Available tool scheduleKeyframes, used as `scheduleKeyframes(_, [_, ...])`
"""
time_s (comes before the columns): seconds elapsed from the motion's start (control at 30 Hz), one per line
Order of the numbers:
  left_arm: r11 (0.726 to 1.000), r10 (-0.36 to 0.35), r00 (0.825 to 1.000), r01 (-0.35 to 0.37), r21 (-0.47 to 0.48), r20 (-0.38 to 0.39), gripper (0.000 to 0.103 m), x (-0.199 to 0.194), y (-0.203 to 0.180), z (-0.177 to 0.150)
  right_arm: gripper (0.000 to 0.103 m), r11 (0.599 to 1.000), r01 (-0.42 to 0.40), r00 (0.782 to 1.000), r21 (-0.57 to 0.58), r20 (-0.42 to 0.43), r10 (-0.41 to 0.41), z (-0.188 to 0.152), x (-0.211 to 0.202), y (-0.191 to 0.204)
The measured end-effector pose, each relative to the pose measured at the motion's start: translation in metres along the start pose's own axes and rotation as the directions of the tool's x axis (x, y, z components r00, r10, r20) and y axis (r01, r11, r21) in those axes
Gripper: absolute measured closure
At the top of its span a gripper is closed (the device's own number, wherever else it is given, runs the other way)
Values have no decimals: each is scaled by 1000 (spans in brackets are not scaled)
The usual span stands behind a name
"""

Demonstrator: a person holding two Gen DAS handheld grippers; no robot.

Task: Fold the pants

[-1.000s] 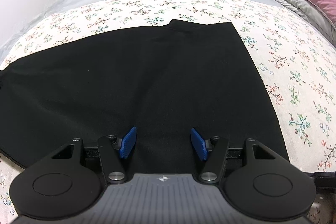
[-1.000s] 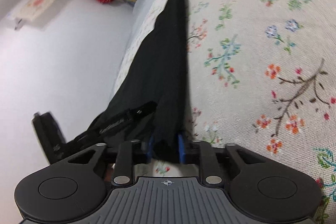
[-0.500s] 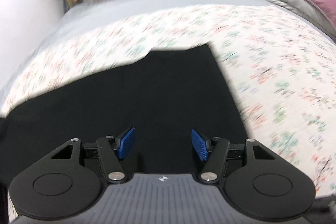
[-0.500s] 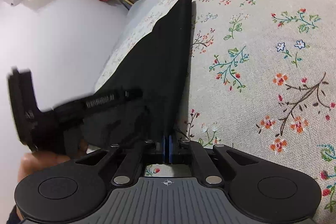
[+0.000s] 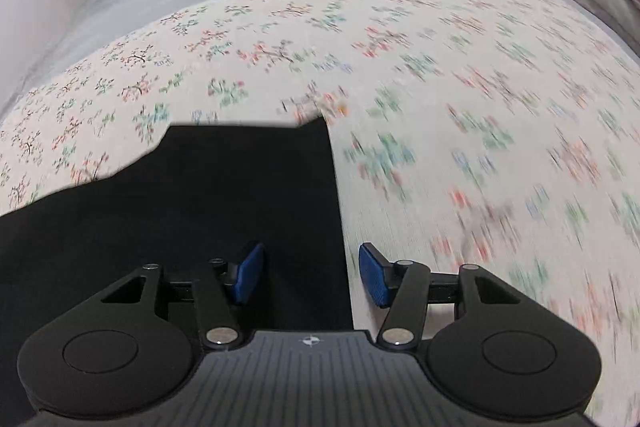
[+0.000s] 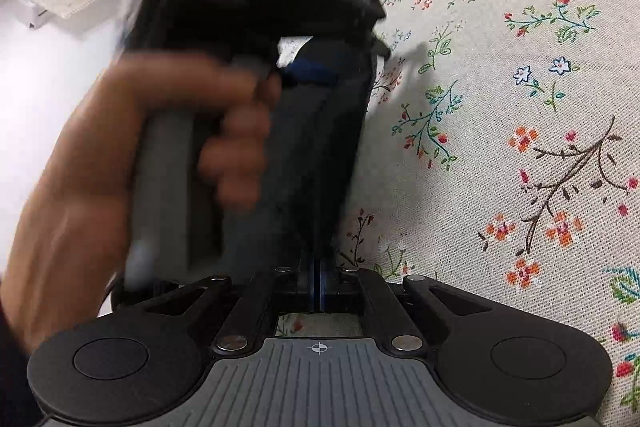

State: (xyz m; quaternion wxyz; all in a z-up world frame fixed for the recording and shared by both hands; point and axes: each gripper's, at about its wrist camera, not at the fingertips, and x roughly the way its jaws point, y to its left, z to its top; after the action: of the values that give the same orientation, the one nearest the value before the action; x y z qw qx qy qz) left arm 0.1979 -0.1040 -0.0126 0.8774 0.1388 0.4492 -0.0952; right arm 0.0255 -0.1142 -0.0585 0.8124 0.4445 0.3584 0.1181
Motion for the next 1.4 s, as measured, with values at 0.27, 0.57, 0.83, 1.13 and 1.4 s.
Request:
scheduleKeyframes(0.27, [995,-36,999,37,-97,18,24,26,2,31,103,999,-24,1000,36,-11,24,4,-2,-11])
scheduleKeyframes(0.57, [995,-52,997,56,-80,51,26,-17,5,21,103,997,-40,999,65,-17,41,8,0,-22])
scheduleKeyframes(0.83, [914,290,956,-291,281,46,55,-1,-60,-1,103,1000,-21,1000,21,-4,21,4,2,-14])
scheduleKeyframes(1.13, [902,341,938,-343,262,52,86,-19,-68,19,103,999,3,998,36,-58,-1,21,-6,-3])
scheduleKeyframes(1.4, [998,43,988,-49,39,151,86,-91,-95,74,102,991,48,999,-122,10,-47,73,-76,6])
